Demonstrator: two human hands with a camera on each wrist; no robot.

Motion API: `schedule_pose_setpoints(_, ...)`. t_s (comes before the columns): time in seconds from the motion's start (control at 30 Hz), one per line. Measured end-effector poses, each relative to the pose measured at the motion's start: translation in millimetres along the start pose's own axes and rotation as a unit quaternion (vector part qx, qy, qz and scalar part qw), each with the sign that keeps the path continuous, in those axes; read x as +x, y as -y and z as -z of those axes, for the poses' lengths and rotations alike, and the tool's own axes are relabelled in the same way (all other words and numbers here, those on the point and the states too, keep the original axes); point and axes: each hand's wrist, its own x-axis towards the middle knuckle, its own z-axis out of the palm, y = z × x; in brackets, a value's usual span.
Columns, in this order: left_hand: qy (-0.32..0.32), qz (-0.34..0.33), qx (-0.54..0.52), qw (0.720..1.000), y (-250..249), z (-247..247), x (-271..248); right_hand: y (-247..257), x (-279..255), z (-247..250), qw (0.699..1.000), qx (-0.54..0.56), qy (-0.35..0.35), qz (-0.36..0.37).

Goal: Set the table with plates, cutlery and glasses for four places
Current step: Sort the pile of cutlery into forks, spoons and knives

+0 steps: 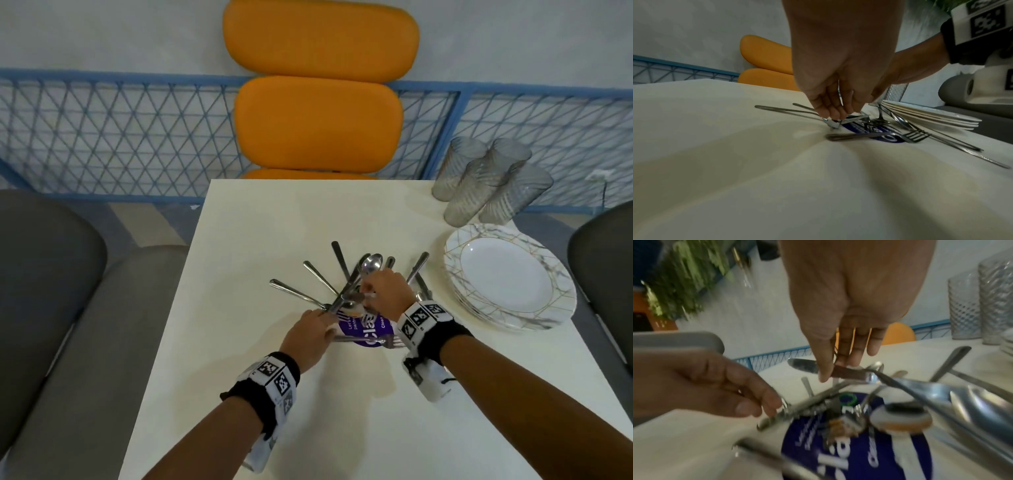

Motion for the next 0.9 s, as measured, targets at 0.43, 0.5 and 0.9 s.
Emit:
schedule_pose_setpoints(0.43, -0.069, 0.021, -0.279, 0.957, -56.5, 21.2, 27.4, 34.2, 8.6, 77.9, 0.963, 0.256, -0.056, 0.068)
schedule_pose_setpoints(0.5, -0.074, 0.020, -0.281, 0.957, -59.1, 22.4, 30.6, 38.6, 13.9, 80.1, 0.947, 0.304, -0.085, 0.050)
schedule_pose_setpoints(0.9, -0.223, 0.165, -0.308, 0.910, -0.1, 31.8, 21.8, -20.6, 46.9, 19.9, 0.995, 0.075, 0.064, 0.030)
